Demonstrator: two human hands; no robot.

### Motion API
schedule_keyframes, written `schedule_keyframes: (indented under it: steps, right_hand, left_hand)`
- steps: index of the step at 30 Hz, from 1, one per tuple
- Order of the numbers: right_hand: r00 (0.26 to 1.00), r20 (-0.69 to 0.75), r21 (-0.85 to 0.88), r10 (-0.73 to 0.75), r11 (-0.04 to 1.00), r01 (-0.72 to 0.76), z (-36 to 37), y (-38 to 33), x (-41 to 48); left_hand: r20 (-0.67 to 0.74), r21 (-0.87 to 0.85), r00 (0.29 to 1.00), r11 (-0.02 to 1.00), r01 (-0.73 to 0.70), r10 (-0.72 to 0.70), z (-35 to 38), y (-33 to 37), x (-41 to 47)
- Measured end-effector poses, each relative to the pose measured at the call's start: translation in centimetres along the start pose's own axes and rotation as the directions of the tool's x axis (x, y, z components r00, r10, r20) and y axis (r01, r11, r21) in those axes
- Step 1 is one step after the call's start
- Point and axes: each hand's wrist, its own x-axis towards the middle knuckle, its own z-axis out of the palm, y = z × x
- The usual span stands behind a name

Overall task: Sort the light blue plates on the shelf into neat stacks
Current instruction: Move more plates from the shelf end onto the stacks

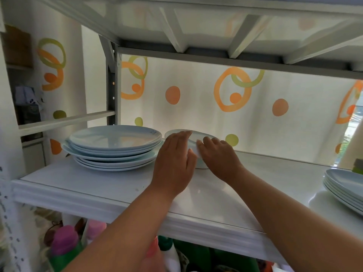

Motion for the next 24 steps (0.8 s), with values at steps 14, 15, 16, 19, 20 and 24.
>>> schedule_keyframes:
  steps: [14,15,16,19,20,24]
  right_hand:
    - [0.980,-0.196,-0.047,-0.015,0.999,0.006,-1.3,1.1,-2.9]
    - [0.979,-0.204,-0.044,-0.007,0.999,-0.002,-1.4,1.3,-3.1]
    - [0.978,-0.209,-0.041,0.000,0.999,-0.009,-1.5,1.5,-3.2]
    - [0.979,-0.201,-0.027,0.014,0.999,-0.020,-1.9,1.8,-3.6]
    - [0.981,-0.195,-0.023,0.017,1.000,-0.022,-2.0,1.9,-3.7]
    - [0.983,-0.183,-0.006,0.029,1.000,-0.031,-2.1,2.1,-4.3]
  left_hand:
    - [-0.056,-0.014,0.998,1.000,0.004,-0.005,-0.2,0.2,-0.1]
    - [-0.059,-0.019,0.998,1.000,0.015,-0.017,-0.2,0.1,-0.1]
    - [-0.061,-0.026,0.998,0.999,0.028,-0.030,-0.2,0.1,-0.1]
    - [-0.066,-0.036,0.996,0.998,0.058,-0.060,-0.2,0.0,-0.1]
    - [-0.065,-0.033,0.996,0.997,0.063,-0.065,-0.2,0.0,-0.2]
    - [-0.069,-0.031,0.995,0.997,0.064,-0.066,-0.2,0.1,-0.1]
